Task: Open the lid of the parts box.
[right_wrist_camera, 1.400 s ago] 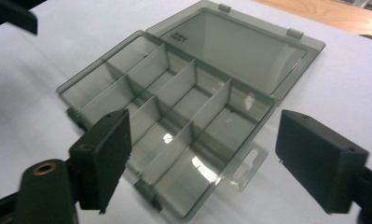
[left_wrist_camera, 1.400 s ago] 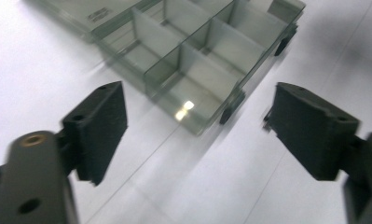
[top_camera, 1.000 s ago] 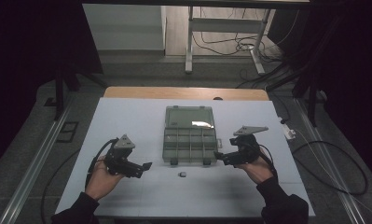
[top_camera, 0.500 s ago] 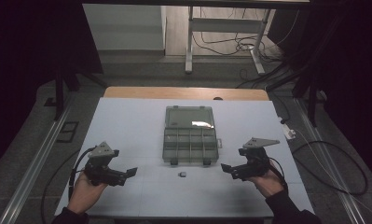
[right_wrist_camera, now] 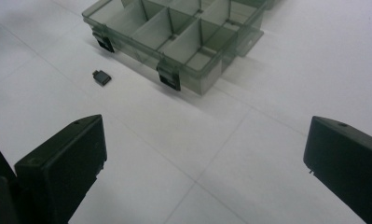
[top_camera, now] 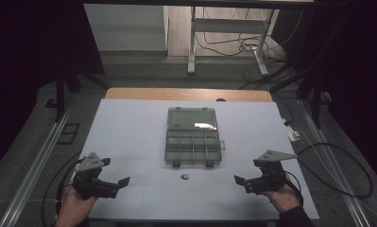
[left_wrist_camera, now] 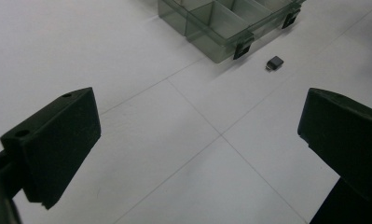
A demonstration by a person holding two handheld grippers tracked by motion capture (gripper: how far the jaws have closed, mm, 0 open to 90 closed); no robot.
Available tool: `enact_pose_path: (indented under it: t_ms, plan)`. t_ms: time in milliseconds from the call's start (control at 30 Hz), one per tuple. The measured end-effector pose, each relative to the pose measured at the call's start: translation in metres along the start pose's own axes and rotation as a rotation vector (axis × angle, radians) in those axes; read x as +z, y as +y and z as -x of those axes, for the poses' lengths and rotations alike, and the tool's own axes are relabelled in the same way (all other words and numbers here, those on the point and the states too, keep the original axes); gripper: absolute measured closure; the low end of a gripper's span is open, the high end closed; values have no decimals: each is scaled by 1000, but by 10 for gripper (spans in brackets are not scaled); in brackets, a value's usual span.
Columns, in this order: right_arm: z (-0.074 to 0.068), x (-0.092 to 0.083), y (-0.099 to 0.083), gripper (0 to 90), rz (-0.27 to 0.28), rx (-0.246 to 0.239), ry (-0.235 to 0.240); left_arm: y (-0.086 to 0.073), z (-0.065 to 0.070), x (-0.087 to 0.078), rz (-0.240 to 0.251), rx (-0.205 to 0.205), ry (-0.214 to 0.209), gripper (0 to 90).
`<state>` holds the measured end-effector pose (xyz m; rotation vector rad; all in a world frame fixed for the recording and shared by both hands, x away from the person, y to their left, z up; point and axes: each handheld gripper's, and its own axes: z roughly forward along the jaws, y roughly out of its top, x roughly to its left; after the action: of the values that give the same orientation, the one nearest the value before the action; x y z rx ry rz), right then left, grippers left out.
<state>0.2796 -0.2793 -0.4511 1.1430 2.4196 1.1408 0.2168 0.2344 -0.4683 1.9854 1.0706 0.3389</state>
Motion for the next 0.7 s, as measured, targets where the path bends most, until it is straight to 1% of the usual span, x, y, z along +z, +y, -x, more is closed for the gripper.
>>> enact_pose_path:
  t_ms: [200,233,333,367,433,567,600,700]
  plan:
    - [1,-10,-9,0,-2,12,-20,-6,2,-7,2,-7,10,0]
    - [1,-14,-12,0,1,23,-20,-8,2,-10,3,-6,17,0]
    - [1,-18,-15,0,3,31,-26,-12,2,-14,0,-6,22,0]
    - [2,-21,-18,0,-1,40,-29,-14,2,-16,-1,-5,27,0]
    - [1,-23,-21,0,-4,52,-30,-16,2,-20,11,-9,33,0]
    - [-1,-28,-27,0,-12,59,-32,-19,0,-26,25,-28,37,0]
    - [-2,-30,-29,0,-21,65,-33,-20,-1,-27,27,-27,37,0]
    - [-4,-35,-32,0,-10,64,-43,-21,0,-28,20,-26,41,0]
